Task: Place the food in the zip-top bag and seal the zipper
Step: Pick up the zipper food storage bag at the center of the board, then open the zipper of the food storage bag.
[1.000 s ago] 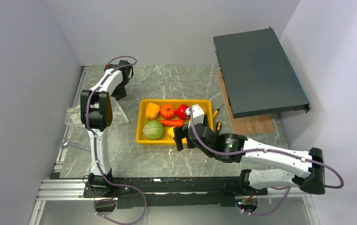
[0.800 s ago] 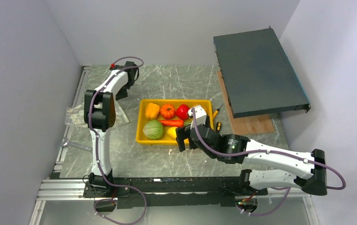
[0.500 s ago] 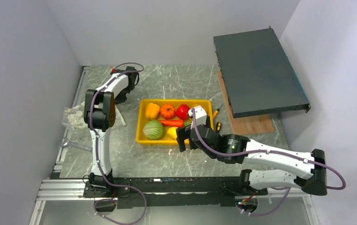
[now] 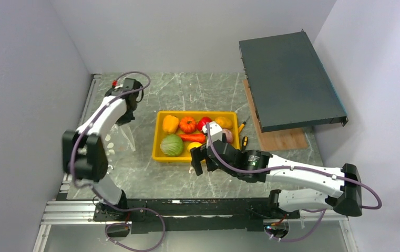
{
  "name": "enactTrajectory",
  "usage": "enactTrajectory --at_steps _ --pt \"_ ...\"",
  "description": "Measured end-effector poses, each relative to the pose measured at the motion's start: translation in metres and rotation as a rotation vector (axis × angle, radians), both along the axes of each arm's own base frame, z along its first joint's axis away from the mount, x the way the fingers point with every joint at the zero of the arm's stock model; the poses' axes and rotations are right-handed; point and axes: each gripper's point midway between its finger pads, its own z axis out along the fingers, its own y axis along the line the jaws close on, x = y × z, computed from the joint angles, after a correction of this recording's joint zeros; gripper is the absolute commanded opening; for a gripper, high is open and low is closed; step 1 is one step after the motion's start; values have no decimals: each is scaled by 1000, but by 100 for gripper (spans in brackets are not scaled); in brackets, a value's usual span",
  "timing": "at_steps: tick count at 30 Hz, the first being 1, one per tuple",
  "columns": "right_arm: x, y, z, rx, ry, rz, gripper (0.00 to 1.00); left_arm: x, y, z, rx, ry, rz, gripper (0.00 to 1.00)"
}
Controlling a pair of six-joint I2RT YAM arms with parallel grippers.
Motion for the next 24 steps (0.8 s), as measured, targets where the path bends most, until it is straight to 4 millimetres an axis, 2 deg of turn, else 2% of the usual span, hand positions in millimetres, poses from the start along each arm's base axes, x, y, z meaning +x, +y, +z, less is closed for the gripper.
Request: enactTrajectory --at_steps 2,5,9,14,17,21,24 --pt "-4 8 0 23 20 30 100 -19 -5 25 -65 -80 -42 0" --pt "-10 24 -3 58 60 84 100 -46 -17 50 -163 -177 -128 0" --pt "-16 52 -11 99 130 138 99 -76 -40 54 -308 -268 -272 0" --pt "-10 97 -19 154 224 106 99 -106 -67 47 -442 -408 -441 0" --pt "-3 120 -20 197 246 88 100 -114 -77 57 -474 -496 -531 0" --pt "5 140 -25 231 238 83 99 -108 -89 78 -499 -587 -628 0" --pt "18 158 -27 234 221 64 98 -106 -97 74 -528 -564 -660 0"
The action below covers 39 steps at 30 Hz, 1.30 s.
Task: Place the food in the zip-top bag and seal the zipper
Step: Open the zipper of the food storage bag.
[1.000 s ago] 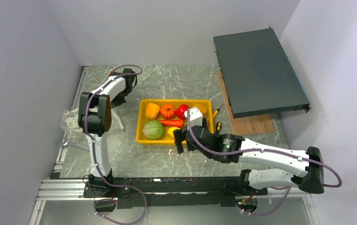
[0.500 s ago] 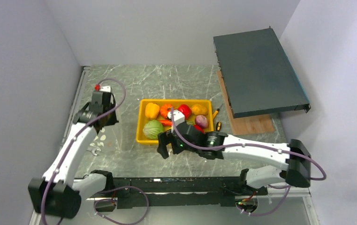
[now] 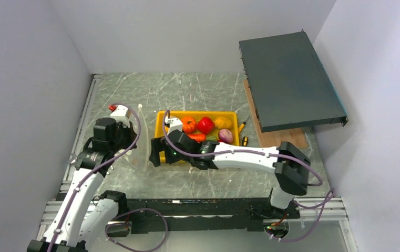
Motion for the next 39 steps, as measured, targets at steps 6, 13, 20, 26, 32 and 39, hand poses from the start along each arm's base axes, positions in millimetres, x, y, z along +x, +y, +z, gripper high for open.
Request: enactTrajectory --at_steps 6,13,20,26,32,39 --pt "32 19 1 30 -30 -52 83 -1 -7 -4 -6 17 -44 0" --pt "55 35 0 57 -53 -88 61 -4 -14 -4 -21 21 -81 0" --pt "50 53 -34 47 -3 -92 5 -6 -21 -4 -8 21 -103 0" --pt "40 57 -38 75 22 -79 0 -10 -22 -12 62 45 -94 16" --pt "31 57 -28 118 54 -52 0 -7 -10 -18 117 67 -32 29" --pt "26 60 -19 144 70 -21 0 -7 -8 -18 123 67 -27 18"
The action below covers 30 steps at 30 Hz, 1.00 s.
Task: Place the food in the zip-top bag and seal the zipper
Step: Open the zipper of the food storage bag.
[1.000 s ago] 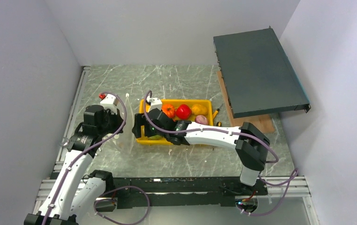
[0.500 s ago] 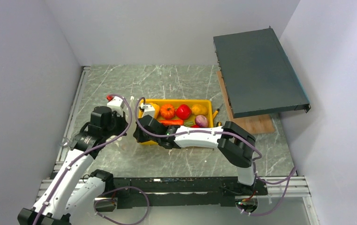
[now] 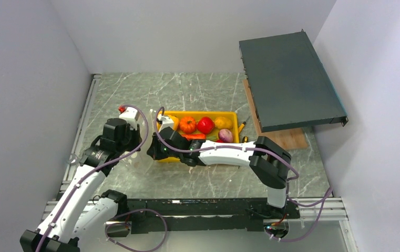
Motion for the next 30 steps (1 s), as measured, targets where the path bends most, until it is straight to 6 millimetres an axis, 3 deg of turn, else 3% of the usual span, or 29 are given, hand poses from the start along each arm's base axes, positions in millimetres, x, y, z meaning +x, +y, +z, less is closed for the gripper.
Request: enactTrajectory --at_steps 3,6,10,14,19,20,23,30 --pt "0 1 1 7 6 10 0 0 0 0 5 -3 -4 1" --pt "-1 1 1 9 10 17 0 0 4 2 20 -12 8 0" --pt "3 -4 -3 -18 0 -2 0 -2 25 10 73 -51 103 0" --pt "13 -18 -16 -97 -30 -55 0 -9 49 30 101 -140 216 0" --pt "17 -29 -23 -154 -60 -71 0 -15 55 56 64 -256 240 0" --pt "17 -30 -24 -162 -64 -66 2 -15 54 57 60 -262 237 0" --pt "16 -30 -23 -180 -74 -46 22 -11 50 52 61 -239 222 0" --pt "14 -23 1 -183 -128 29 51 -3 45 26 105 -124 202 0"
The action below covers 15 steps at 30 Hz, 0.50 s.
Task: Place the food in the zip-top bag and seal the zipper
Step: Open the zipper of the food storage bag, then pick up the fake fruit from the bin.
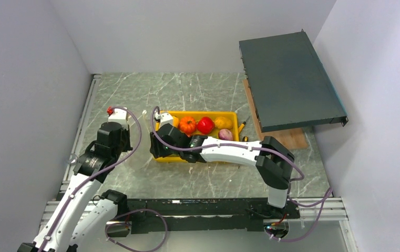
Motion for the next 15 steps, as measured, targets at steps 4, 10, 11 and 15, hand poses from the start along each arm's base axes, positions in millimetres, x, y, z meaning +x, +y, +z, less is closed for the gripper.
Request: enactTrajectory --at_steps 4,10,11,15 --pt "-4 -12 17 -24 -35 29 64 -1 0 -5 7 25 -3 0" --pt "-6 -55 67 -26 -155 12 74 -1 0 -5 6 25 -4 0" --pt "-6 -62 72 -28 -174 3 75 -1 -1 -5 5 25 -5 0" --pt "4 -101 82 -110 -264 -71 80 -1 -2 -5 2 27 -9 0"
